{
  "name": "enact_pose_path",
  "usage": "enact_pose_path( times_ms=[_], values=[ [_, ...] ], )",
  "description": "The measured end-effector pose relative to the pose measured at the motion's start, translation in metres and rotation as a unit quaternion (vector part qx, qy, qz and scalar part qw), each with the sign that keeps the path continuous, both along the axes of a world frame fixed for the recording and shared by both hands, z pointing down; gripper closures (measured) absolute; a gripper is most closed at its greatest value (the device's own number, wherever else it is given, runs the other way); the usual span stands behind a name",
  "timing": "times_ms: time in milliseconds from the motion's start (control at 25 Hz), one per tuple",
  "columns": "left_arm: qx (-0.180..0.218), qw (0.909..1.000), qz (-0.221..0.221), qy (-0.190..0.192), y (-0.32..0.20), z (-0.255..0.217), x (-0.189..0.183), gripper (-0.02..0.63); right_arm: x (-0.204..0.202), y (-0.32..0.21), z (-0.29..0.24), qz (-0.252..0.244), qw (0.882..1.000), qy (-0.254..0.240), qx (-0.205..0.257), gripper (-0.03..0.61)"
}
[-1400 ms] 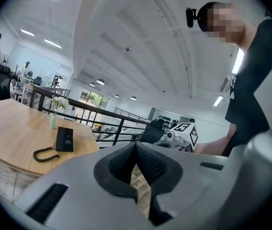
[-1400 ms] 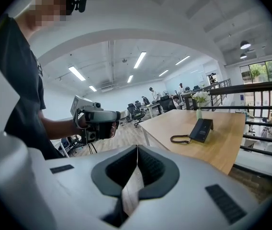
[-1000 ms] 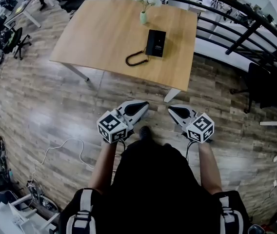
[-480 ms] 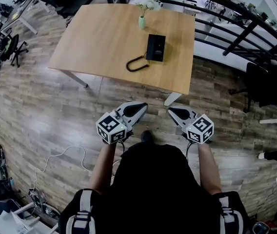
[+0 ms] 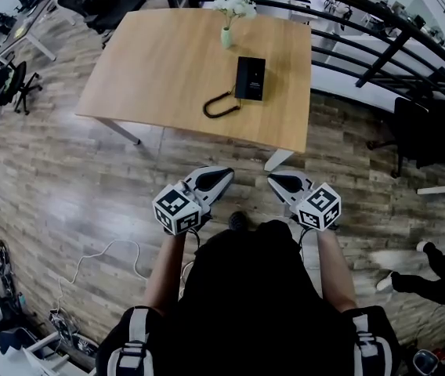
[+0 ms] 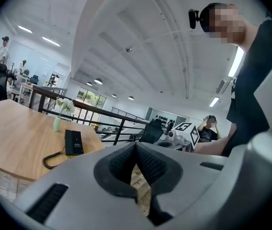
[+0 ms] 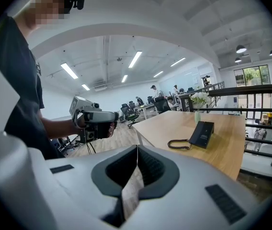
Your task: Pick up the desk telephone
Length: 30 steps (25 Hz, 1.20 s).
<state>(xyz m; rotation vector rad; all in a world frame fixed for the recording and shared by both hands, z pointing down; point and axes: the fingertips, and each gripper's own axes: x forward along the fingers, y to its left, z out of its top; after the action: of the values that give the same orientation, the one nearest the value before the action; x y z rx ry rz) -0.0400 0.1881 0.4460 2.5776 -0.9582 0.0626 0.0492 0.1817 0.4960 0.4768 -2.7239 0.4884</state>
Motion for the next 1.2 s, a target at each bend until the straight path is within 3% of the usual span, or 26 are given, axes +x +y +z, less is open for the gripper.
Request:
enact_pose_path(
  times_ms=[600, 1200],
  values=[
    [-0.018, 0.9997, -0.017, -0.001, -0.027, 0.009, -0.003, 0.592, 0.003, -0.027, 0.011, -0.007, 1.0, 0.002, -0.022, 0.555],
    [-0.023, 0.9982, -0.051, -0.022, -0.141, -0.002, 0.007, 0.592, 0.001, -0.158, 0.004, -0.052, 0.998, -0.002, -0.018, 0.555]
  ],
)
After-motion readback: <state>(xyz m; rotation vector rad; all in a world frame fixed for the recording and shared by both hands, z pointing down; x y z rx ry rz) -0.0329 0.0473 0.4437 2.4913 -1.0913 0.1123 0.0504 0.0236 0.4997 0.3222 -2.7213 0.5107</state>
